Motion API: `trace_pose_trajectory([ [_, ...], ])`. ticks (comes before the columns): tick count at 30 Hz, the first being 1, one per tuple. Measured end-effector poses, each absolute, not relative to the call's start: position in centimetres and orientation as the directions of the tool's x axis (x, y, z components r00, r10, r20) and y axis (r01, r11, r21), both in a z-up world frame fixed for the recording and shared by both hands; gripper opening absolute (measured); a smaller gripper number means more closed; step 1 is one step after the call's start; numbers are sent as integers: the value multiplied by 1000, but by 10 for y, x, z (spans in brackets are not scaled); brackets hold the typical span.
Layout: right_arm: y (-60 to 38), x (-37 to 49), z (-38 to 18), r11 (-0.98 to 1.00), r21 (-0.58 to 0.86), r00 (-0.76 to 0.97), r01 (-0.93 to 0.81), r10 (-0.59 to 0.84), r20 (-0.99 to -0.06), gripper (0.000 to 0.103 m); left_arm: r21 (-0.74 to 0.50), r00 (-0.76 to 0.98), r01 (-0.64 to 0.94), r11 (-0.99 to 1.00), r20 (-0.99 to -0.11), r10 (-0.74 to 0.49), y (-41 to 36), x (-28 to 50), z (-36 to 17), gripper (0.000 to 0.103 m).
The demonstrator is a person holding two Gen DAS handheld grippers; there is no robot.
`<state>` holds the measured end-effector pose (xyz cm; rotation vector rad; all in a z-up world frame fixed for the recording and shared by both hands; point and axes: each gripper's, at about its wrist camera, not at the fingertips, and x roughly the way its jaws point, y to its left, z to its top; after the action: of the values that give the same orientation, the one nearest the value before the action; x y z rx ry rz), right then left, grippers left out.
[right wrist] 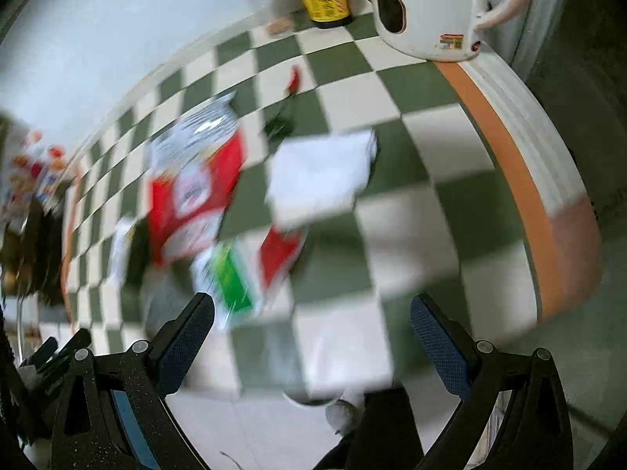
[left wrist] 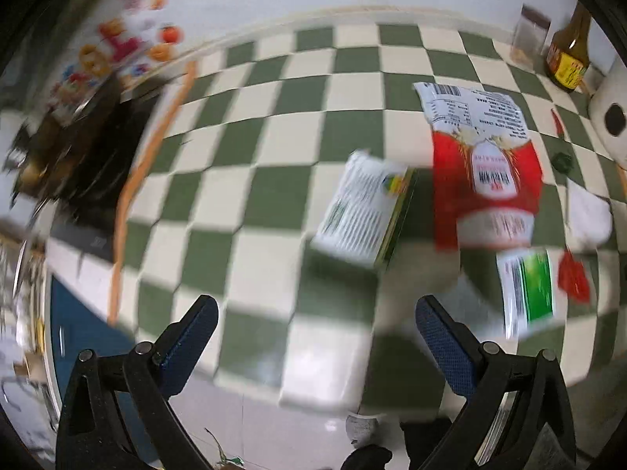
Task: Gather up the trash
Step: 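Grasp the white medicine box with the left tool while the right tool grasps the white tissue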
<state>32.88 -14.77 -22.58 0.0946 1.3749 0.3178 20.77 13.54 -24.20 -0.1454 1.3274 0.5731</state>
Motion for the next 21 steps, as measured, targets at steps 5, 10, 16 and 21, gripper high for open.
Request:
trace_pose_trajectory([
  [5, -127, 393, -263, 967, 200, 141, -158, 222, -965, 101, 213, 48, -393, 895, -967, 251, 151, 264, -287, 102],
  [10, -100, 415, -287, 970, 127, 139, -207, 158, -978, 90, 177, 22, -373, 911, -980, 200, 164, 280, -311, 73],
  [16, -79, 412, -285, 961, 49, 232, -271, 115, -966, 23, 177, 53, -416, 892, -974, 218, 171, 267, -302, 67],
  [21, -79, 399, -263, 957, 82, 279, -277, 162, -946, 9, 190, 122, -465, 864, -954, 275, 165, 238, -270, 67],
])
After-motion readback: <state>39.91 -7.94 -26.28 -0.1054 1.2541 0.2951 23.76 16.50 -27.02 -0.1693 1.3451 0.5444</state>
